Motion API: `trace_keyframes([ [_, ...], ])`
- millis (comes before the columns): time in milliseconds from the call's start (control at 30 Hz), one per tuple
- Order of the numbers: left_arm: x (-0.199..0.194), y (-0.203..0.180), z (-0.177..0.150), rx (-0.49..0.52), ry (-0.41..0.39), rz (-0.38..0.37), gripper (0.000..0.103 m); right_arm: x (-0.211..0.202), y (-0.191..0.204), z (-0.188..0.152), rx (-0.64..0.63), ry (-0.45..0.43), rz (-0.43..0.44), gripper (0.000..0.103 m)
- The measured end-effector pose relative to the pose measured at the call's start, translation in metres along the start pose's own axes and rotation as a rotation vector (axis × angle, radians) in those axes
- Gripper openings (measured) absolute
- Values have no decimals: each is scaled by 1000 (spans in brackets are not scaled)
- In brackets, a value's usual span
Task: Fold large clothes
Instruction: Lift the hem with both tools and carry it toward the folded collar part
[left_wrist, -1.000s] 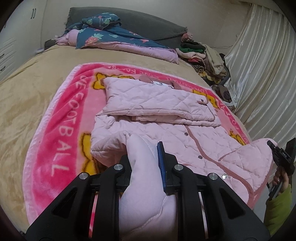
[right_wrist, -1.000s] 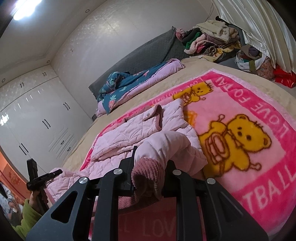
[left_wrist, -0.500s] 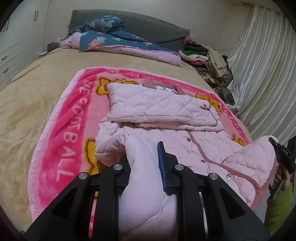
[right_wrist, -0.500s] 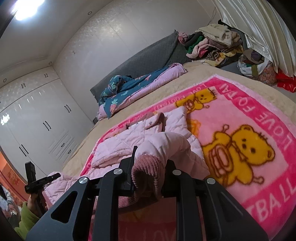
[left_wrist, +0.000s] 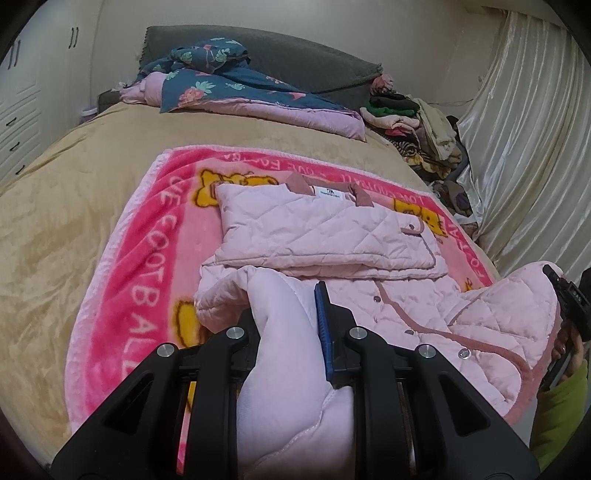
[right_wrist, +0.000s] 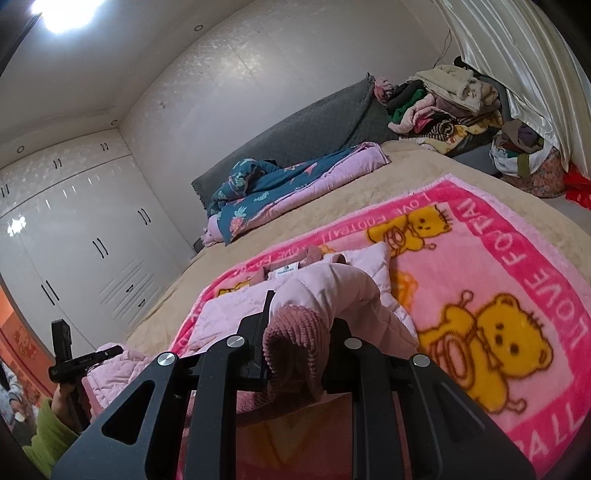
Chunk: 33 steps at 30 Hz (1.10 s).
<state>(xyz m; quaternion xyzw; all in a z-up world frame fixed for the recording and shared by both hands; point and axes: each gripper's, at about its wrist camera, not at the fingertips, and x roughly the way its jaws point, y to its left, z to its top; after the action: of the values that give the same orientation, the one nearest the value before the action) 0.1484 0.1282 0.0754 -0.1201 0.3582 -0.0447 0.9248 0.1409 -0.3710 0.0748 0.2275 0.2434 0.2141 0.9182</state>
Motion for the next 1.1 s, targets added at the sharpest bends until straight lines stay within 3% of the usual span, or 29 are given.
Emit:
trace_keyframes([
  [533,-2,-2,6,-3,-7,1,13,10,13,20,-36,-5,-2,17],
  [1100,3,9,51,-35,-41,7,13,21,26,57,-49,-36,-37,17],
])
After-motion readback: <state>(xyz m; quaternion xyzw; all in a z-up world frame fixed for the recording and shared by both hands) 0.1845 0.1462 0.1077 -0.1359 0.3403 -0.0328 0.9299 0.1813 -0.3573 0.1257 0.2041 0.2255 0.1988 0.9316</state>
